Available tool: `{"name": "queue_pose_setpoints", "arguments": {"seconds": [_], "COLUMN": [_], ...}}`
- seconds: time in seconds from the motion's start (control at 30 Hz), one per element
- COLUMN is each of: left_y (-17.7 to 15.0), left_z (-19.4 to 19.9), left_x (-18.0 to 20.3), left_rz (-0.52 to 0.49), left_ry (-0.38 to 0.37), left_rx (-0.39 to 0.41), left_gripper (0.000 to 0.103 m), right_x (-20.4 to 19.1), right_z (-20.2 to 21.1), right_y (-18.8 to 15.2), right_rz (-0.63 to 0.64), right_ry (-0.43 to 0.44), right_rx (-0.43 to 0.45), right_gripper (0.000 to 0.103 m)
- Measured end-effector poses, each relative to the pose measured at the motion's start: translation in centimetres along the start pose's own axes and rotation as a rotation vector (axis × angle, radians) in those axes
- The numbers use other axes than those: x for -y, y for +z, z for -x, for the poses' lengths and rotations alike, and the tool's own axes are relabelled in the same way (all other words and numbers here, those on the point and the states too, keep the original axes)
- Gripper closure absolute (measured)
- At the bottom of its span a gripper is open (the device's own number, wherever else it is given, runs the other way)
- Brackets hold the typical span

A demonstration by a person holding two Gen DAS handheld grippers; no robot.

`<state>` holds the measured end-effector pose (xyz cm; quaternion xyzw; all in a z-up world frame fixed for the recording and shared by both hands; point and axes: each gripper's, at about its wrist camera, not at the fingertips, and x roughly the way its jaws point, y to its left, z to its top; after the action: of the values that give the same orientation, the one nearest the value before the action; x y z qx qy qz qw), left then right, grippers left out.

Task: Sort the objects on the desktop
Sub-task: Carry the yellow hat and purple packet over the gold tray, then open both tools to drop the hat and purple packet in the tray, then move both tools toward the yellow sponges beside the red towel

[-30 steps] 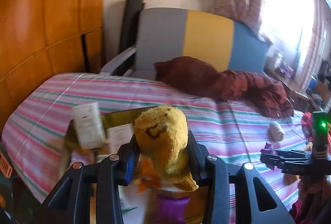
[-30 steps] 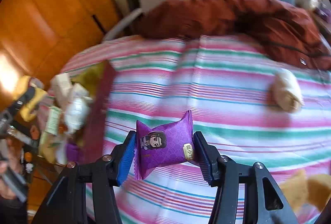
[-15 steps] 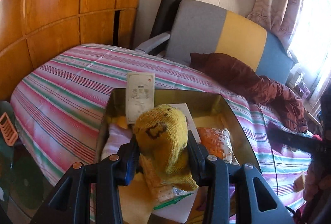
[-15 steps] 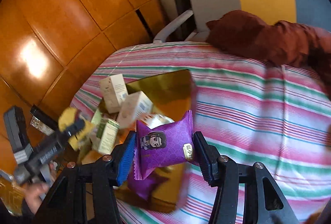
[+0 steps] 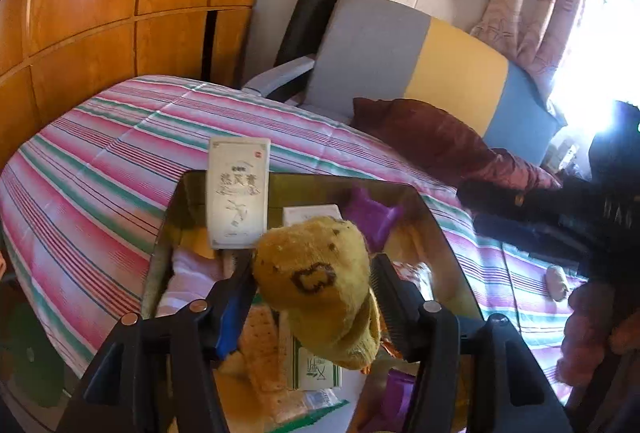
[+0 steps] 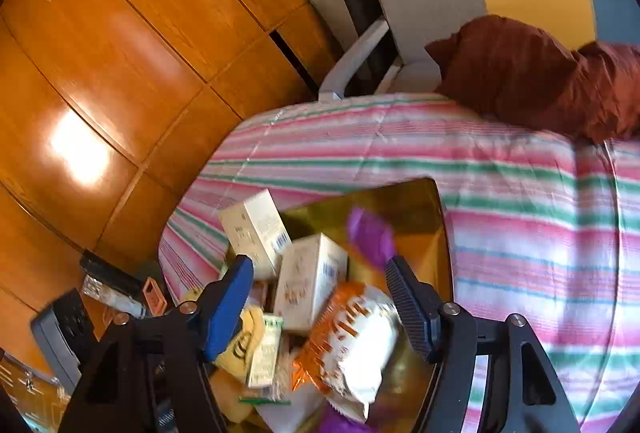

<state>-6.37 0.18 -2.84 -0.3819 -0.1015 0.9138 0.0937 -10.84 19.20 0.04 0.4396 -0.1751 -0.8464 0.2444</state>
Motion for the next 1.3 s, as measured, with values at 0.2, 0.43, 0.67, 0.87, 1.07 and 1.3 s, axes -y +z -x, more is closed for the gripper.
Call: {"name": "queue_pose_setpoints", "arguments": {"seconds": [0.2,0.43,0.67,0.87,1.07,1.3], "left_y": [-1.1,-1.7,-2.2,-1.4,-1.2,-1.7], "left_z": [-0.3,1.3,2.9,5.4,6.1,5.9], "left_x": [2.6,1.8,0.6,1.2,2.2,3.2], "left_rz": [-0.071,-0.036,-0.023,-0.052,-0.085,-0.119], "left_ry": [-0.119,-0.093,0.003,0.083,0.095,0.095], "left_rx": [-0.024,-0.015,-0.012,0.067,0.071,0.053], "left_gripper": [0.044,0.044,0.044,0.044,0.044,0.044], "right_x": [1.3,2.5,2.3,1.1,0.2,-0.1], "right_z": [1.1,4.7,6.5,7.4,7.5,7.9], "right_y": [-2.9,-4.9,-6.9,-9.3,-11.2,-12.4], "right_rz": [-0.026,-0.049,-0.041,0.042,0.114,0.162], "right_ry": [-0.051,-0.094,-0.127,-0.203,-0.248,-0.302], "right_rx": [-0.002,0.057,0.076,0.077,0.068,0.072], "right_gripper": [0.03,0.024,0.02,0.016,0.015,0.015]}}
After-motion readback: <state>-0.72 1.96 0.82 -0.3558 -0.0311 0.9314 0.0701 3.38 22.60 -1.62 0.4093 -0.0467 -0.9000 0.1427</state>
